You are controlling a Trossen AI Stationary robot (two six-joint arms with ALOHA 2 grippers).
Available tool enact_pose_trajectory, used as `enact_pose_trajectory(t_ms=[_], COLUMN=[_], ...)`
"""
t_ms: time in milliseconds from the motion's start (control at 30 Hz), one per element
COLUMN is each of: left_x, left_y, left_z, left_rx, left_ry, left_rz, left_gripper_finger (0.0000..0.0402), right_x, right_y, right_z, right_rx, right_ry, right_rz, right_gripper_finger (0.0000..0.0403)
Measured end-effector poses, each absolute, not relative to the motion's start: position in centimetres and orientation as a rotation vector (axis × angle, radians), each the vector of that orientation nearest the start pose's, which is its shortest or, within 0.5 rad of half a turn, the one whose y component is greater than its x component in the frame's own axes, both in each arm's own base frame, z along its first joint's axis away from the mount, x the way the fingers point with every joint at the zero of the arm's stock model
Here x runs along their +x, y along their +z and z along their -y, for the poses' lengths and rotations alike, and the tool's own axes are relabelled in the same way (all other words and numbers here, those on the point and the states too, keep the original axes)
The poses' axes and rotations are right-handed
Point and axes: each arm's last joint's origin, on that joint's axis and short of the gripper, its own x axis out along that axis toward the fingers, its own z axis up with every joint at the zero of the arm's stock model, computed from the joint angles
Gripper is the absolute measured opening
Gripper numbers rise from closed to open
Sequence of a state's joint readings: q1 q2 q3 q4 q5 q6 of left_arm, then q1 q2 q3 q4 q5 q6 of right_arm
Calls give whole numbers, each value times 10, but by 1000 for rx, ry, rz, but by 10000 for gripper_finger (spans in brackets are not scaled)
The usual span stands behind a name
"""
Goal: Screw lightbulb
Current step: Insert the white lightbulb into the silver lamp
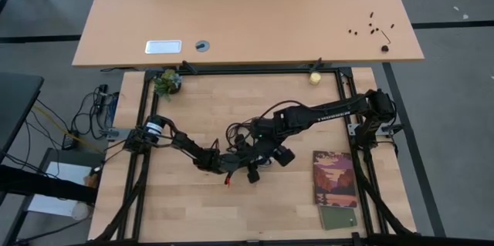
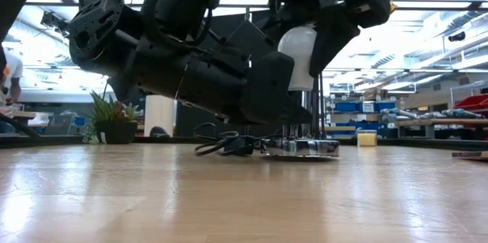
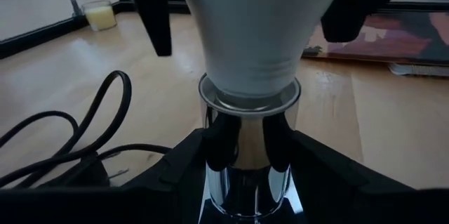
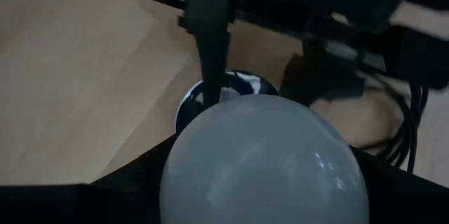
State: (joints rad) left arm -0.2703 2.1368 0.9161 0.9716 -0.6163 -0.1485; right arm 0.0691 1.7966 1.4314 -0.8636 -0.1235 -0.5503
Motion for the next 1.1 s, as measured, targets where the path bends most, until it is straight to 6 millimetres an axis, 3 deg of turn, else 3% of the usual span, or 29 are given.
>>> enact_pose_trajectory(t_ms=[533, 1100], left_x=[380, 380], left_y=[94, 95], left_z=[86, 85], left_rx=[-90, -139], left_ry=[445, 493], left_rz=[-182, -158], left_gripper_finger=[184, 184], right_x=[362, 361], right_y=[238, 238], right_z=[-27, -37], right_rx=[-90, 223], right_ry=[116, -276], right_rz=[-1217, -1176], right_gripper_finger=[274, 274])
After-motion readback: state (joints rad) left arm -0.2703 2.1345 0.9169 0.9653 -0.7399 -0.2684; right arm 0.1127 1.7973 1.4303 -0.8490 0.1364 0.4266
